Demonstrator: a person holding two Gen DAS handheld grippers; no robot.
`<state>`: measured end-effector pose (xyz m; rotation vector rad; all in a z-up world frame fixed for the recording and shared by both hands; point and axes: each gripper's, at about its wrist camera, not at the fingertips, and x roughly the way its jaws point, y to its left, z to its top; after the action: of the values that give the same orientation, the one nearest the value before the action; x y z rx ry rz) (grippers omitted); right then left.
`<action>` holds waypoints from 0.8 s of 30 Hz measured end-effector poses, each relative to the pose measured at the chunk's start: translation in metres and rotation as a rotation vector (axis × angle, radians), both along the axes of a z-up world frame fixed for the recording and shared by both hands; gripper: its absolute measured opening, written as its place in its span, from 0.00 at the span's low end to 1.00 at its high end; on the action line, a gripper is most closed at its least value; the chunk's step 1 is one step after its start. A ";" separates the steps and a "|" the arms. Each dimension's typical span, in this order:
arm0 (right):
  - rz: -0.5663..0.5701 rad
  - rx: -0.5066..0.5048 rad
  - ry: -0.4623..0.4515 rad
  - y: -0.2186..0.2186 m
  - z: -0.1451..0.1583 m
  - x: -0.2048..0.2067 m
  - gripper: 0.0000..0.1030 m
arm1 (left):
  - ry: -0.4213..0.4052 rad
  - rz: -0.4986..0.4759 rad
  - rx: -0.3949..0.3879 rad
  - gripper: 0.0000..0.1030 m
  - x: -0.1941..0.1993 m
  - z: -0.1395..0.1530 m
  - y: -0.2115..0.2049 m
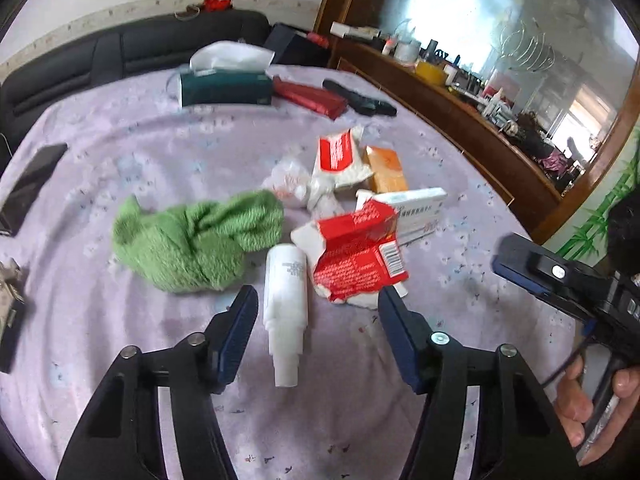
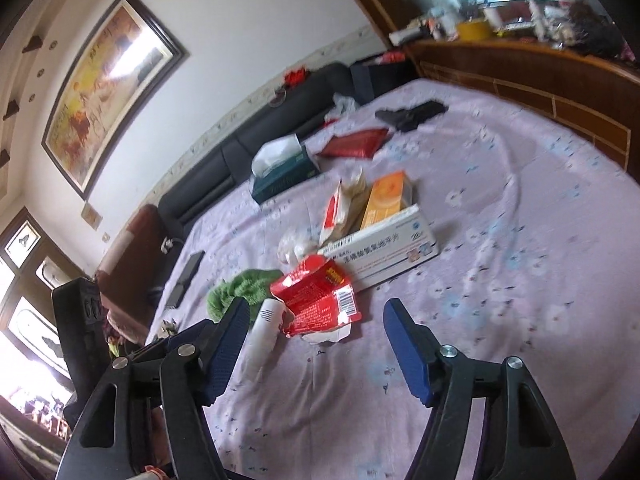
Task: Collect trash
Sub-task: 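Grasp the white bottle with the left tool while the right tool grasps the red torn box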
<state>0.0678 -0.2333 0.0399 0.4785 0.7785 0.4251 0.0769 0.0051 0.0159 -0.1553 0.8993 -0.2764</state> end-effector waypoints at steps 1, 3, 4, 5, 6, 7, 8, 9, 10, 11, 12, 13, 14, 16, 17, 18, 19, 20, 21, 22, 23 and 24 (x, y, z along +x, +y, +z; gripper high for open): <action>0.014 0.006 0.023 0.004 -0.007 0.009 0.70 | 0.004 0.002 0.007 0.58 0.001 -0.003 0.000; 0.025 0.010 0.048 0.009 -0.016 0.020 0.68 | 0.017 0.000 0.006 0.58 0.003 -0.007 -0.002; 0.030 0.011 0.065 0.013 -0.021 0.027 0.67 | 0.018 0.001 0.009 0.58 0.003 -0.008 -0.003; 0.034 0.009 0.075 0.016 -0.025 0.032 0.66 | 0.015 0.005 0.020 0.58 0.003 -0.009 -0.004; 0.035 0.008 0.086 0.019 -0.029 0.039 0.66 | 0.010 0.009 0.036 0.58 0.004 -0.010 -0.005; 0.040 0.007 0.100 0.022 -0.033 0.046 0.65 | 0.012 0.013 0.045 0.57 0.005 -0.012 -0.006; 0.046 0.005 0.108 0.025 -0.036 0.050 0.64 | 0.022 0.010 0.037 0.55 0.006 -0.014 -0.006; 0.051 -0.002 0.117 0.028 -0.040 0.056 0.64 | 0.029 0.007 0.031 0.51 0.007 -0.016 -0.005; 0.052 -0.011 0.128 0.031 -0.043 0.061 0.63 | 0.038 0.006 0.032 0.49 0.009 -0.018 -0.005; 0.053 -0.022 0.145 0.034 -0.048 0.066 0.61 | 0.037 0.009 0.041 0.49 0.010 -0.019 -0.005; 0.057 -0.021 0.152 0.035 -0.050 0.069 0.60 | 0.035 0.014 0.059 0.49 0.011 -0.021 -0.005; 0.061 -0.026 0.163 0.038 -0.054 0.073 0.59 | 0.040 0.018 0.072 0.48 0.013 -0.024 -0.005; 0.060 -0.033 0.169 0.040 -0.057 0.076 0.59 | 0.045 0.020 0.069 0.47 0.014 -0.025 -0.005; 0.063 -0.049 0.177 0.044 -0.061 0.082 0.57 | 0.061 0.024 0.066 0.44 0.017 -0.030 -0.004; 0.073 -0.040 0.182 0.046 -0.063 0.084 0.55 | 0.065 0.026 0.068 0.42 0.018 -0.031 -0.003; 0.081 -0.037 0.188 0.048 -0.066 0.086 0.54 | 0.074 0.028 0.069 0.34 0.019 -0.033 -0.002; 0.082 -0.042 0.191 0.051 -0.068 0.088 0.51 | 0.085 0.027 0.068 0.28 0.020 -0.035 -0.001; 0.084 -0.052 0.190 0.053 -0.070 0.089 0.47 | 0.090 0.026 0.067 0.28 0.020 -0.035 -0.001; 0.087 -0.063 0.186 0.056 -0.070 0.089 0.45 | 0.088 0.028 0.065 0.28 0.019 -0.035 0.000; 0.082 -0.075 0.178 0.057 -0.070 0.088 0.37 | 0.085 0.031 0.069 0.28 0.019 -0.035 0.001; 0.088 -0.076 0.181 0.057 -0.070 0.088 0.23 | 0.081 0.034 0.072 0.28 0.018 -0.035 0.000; 0.096 -0.064 0.189 0.056 -0.070 0.087 0.18 | 0.081 0.034 0.074 0.28 0.018 -0.035 0.000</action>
<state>0.1546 -0.1769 -0.0305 0.4266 0.9981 0.4472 0.0950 0.0049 -0.0195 -0.1137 0.9851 -0.2063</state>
